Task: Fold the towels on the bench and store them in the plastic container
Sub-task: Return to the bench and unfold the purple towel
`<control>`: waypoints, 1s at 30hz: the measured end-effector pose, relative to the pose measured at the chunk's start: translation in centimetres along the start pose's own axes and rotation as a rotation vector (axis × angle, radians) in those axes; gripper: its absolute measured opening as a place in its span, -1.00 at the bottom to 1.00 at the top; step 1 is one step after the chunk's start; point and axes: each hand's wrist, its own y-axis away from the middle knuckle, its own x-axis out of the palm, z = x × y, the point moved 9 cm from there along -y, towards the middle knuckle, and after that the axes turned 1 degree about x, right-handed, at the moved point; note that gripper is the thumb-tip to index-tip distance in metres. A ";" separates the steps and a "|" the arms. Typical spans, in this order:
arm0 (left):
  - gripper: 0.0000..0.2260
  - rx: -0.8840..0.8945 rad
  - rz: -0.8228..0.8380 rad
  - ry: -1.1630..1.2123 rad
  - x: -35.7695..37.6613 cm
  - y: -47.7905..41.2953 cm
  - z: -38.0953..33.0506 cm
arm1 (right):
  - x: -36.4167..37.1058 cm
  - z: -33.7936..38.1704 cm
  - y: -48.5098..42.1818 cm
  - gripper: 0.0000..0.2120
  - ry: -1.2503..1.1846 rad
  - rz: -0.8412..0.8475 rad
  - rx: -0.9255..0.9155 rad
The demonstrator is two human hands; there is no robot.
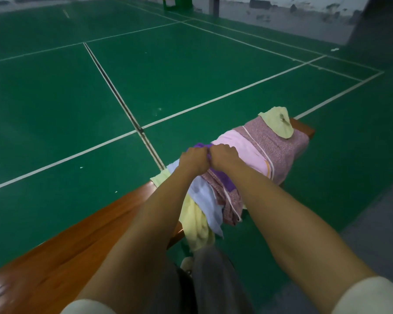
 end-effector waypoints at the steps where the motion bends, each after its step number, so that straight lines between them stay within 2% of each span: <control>1: -0.75 -0.001 -0.003 0.005 0.4 -0.3 0.2 | 0.5 -0.2 -0.4 -0.72 0.001 0.001 0.012; 9: -0.88 0.014 0.016 0.004 2.7 -1.9 1.5 | 4.5 -1.3 -1.8 -0.60 -0.112 0.060 0.078; 14: -0.84 -0.005 0.028 0.020 2.9 -1.6 2.7 | 6.6 -1.7 -1.6 -0.65 -0.083 0.127 0.114; 18: -0.78 -0.019 0.010 0.009 2.6 -1.0 3.9 | 6.3 -1.5 -1.2 -0.67 -0.055 0.072 0.113; 20: -0.76 -0.045 0.010 0.051 2.5 -0.8 4.7 | 4.6 -1.0 -1.2 -0.73 -0.156 -0.030 0.104; 23: -0.68 -0.177 0.004 0.358 1.9 -0.7 6.1 | 0.8 0.3 -1.4 -0.84 -0.507 -0.176 0.105; 25: -0.51 -0.359 -0.040 0.769 0.8 0.1 6.9 | -2.1 2.0 -1.3 -0.91 -0.661 -0.214 0.066; 27: -0.43 -0.545 -0.059 1.207 -0.1 1.2 7.1 | -5.4 4.2 -0.9 -0.92 -0.718 -0.259 -0.026; 30: -0.46 -0.593 -0.097 1.615 -2.7 1.8 7.3 | -8.9 6.8 0.3 -0.94 -0.872 -0.291 -0.149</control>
